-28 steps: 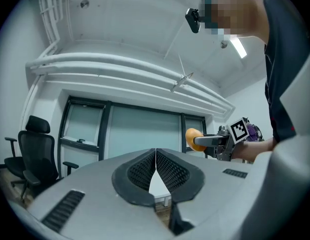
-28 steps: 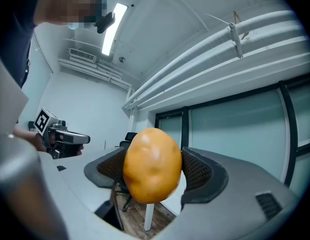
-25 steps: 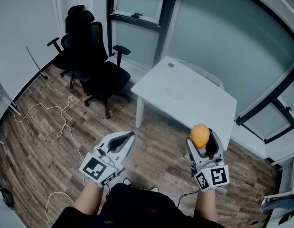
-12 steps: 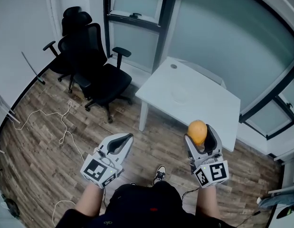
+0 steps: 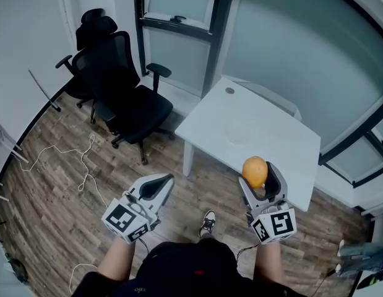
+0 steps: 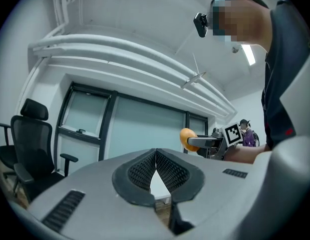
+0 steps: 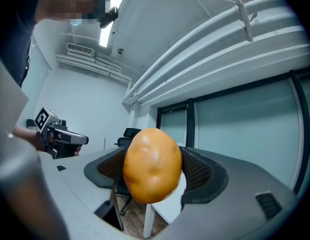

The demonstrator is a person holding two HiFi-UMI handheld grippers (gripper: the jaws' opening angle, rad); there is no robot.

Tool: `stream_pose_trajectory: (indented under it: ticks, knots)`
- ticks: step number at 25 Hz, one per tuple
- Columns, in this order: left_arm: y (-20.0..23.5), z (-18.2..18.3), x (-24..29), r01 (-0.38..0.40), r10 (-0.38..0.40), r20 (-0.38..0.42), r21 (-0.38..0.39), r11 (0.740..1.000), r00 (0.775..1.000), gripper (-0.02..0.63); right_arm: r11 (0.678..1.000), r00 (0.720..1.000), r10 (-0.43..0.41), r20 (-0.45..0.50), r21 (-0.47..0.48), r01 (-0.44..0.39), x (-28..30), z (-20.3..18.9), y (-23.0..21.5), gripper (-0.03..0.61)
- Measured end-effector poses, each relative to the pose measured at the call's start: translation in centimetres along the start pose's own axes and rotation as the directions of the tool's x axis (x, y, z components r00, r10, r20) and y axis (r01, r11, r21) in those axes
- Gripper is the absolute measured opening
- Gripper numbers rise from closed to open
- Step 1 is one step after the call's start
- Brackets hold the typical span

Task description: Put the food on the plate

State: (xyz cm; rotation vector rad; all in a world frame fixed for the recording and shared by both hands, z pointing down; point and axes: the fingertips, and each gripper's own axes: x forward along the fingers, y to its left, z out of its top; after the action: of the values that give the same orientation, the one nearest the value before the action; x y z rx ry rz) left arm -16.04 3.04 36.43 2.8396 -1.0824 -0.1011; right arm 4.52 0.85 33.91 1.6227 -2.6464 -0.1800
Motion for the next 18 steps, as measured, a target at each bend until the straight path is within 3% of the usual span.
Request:
stream_pose_trajectory:
  ticks: [11,15,18]
  knots:
    - [1.2,0.6,16.5,0.002,-0.001,-0.043,0.025,1.0,0.999,0.023,0.999,0.999,-0.032,-0.02,0.037,0.033,4.6,-3.3,-15.5,0.37]
    - [0.6,0.0,22.6,-0.003,0.014,-0.106,0.112,0.994,0.994,0.023,0.997,0.999,-0.044,-0.027,0.059,0.045,5.8,-4.9,-21.4,0.37]
    - [0.4,-0.1,26.3,0.002,0.012,-0.116,0.115,0.993,0.993,0.023,0.996,0.998,-0.041,-0.041,0.08,0.044,6.9,-6.6,-24.9,0.37]
